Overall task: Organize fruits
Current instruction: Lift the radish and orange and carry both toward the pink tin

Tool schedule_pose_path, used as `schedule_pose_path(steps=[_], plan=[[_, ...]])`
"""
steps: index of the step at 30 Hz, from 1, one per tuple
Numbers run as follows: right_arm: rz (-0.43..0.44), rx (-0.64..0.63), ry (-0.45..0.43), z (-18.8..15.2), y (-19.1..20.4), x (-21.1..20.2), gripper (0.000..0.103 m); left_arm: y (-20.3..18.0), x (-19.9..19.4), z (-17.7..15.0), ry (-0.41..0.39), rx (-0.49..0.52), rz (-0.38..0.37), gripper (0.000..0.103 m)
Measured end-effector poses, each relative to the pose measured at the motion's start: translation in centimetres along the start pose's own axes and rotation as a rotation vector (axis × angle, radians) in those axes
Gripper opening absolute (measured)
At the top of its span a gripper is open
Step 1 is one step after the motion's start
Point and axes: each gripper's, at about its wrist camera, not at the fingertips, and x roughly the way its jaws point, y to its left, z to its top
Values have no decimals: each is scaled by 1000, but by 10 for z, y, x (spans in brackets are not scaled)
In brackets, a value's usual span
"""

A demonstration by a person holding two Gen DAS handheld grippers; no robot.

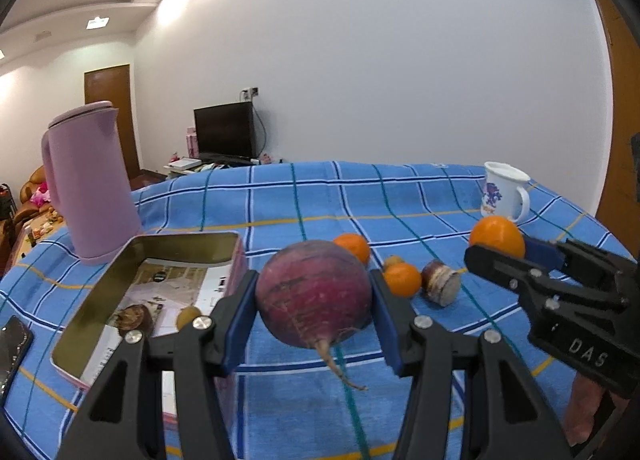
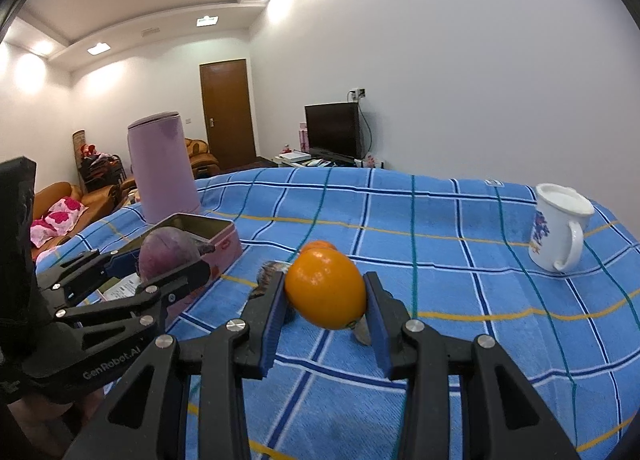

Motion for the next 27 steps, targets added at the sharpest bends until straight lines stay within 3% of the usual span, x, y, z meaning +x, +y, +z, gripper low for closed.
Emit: schedule_pose_path(steps=[27], plan=[[138,-139,-4,46,75,37,40,70,-1,5,31,-58,139,55]])
